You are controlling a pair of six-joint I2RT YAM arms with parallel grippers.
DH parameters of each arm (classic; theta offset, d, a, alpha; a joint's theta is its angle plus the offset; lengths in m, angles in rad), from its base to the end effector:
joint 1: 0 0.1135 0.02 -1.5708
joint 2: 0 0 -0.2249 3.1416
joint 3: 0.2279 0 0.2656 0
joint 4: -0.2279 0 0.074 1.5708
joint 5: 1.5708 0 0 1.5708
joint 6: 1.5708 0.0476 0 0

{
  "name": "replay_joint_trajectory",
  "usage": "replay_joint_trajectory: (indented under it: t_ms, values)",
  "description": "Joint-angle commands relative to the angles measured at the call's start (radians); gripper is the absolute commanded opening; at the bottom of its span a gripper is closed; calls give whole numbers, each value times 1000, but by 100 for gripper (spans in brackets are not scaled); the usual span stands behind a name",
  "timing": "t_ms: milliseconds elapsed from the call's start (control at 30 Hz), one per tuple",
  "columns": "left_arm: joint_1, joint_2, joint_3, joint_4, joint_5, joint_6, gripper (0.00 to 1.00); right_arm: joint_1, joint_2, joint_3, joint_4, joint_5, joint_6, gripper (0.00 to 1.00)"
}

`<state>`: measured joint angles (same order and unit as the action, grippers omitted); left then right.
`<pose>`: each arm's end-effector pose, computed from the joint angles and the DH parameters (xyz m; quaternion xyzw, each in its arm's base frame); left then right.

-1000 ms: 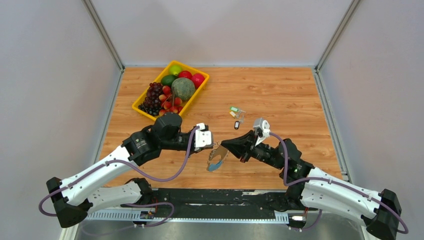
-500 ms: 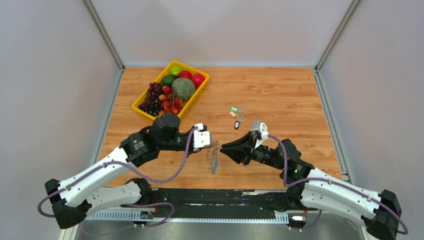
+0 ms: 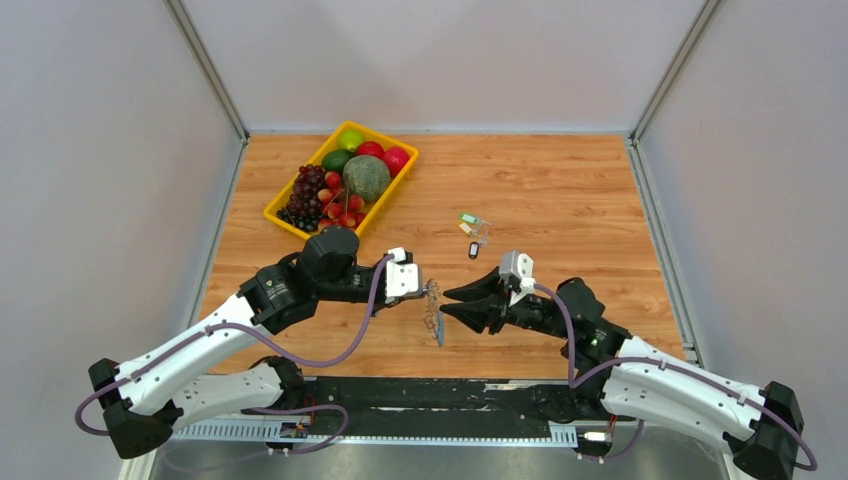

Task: Remove the keys from the keyring

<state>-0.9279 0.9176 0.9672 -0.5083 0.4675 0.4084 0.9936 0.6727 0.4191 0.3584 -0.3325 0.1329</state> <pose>0.1286 -0.2075 0.3133 0.6079 0.5728 -0.3220 0.4457 0.1114 0.1995 0.2593 -0.3871 0.5484 0.4850 0.5606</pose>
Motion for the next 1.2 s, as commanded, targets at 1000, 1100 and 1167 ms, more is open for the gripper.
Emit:
replay_joint_trajectory:
  t_ms: [1000,1100,1167]
  values:
    - [0,-18,4,37,37,23,0,0,89,99,78,-2,-31,0]
    - [0,-19,3,37,34,23,0,1,52,81,76,31,-15,0]
    - [0,-17,2,37,35,23,0,-1,26,63,93,49,-1,0]
